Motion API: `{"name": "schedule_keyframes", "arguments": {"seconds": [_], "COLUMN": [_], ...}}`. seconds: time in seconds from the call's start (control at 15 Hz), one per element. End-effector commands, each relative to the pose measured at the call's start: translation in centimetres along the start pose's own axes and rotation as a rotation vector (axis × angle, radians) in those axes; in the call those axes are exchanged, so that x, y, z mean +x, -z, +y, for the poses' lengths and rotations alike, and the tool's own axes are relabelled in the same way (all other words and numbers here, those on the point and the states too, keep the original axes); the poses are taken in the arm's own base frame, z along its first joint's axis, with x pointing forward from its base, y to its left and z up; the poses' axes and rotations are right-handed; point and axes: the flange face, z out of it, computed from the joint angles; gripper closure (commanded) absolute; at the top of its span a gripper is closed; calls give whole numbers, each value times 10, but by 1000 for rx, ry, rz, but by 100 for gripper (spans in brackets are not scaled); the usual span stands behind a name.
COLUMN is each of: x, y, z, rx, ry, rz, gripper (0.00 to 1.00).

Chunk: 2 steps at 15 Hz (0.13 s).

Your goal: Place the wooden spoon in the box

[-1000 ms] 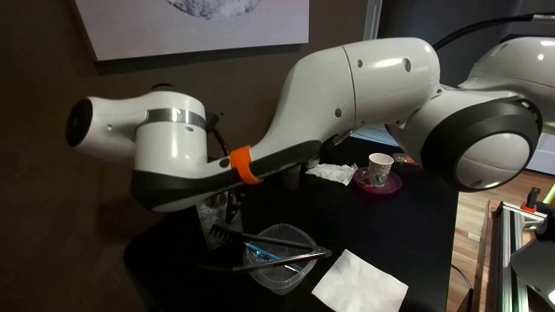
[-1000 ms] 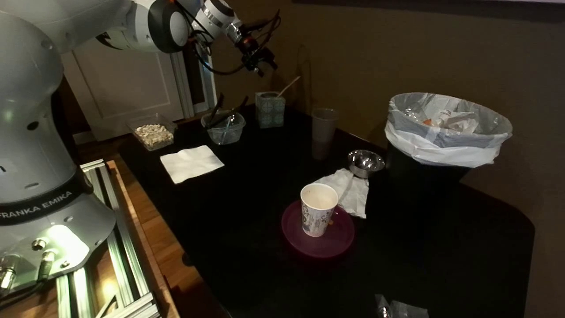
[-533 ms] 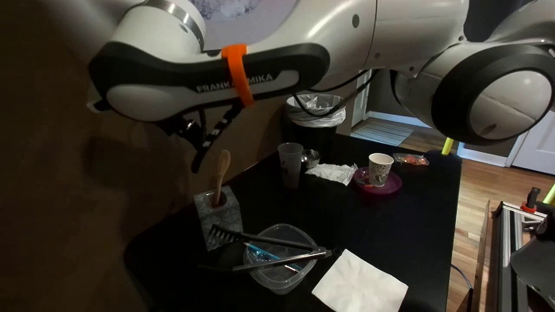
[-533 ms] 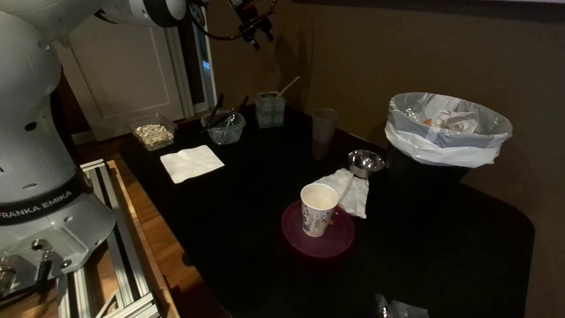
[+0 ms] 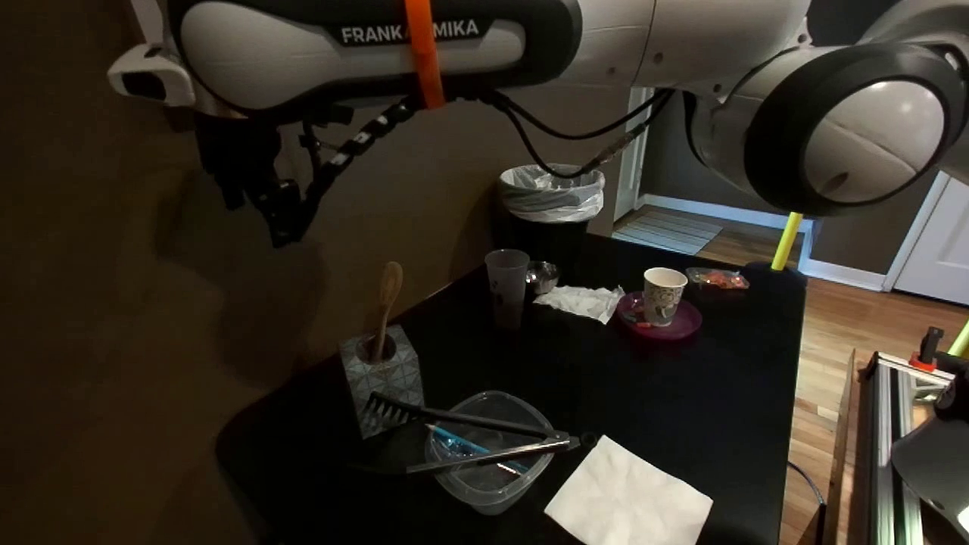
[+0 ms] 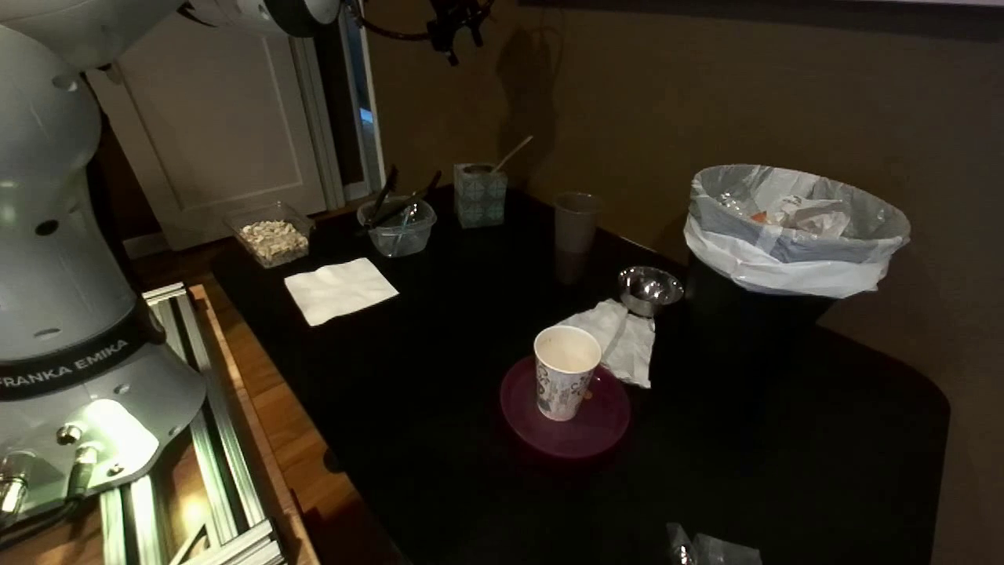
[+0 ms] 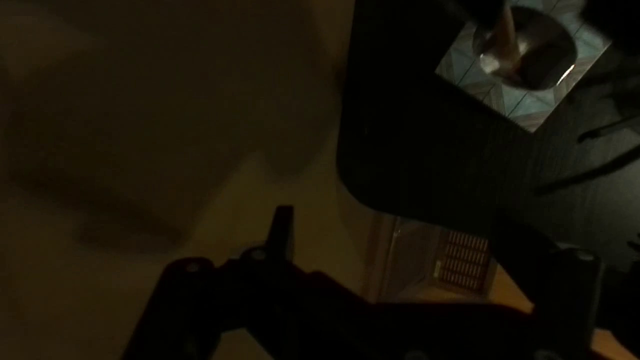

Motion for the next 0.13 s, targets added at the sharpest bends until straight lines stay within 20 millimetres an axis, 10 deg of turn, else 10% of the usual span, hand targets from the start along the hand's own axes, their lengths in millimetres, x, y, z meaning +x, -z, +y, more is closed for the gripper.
{"name": "schedule_keyframes", "arguments": {"seconds": [0.0, 0.07], "x": [-2, -5], "y": [1, 1], "z": [3, 5], "rx": [-7, -12], "ry": [-26, -34], "rz": [41, 49], "gripper": [0, 0]}}
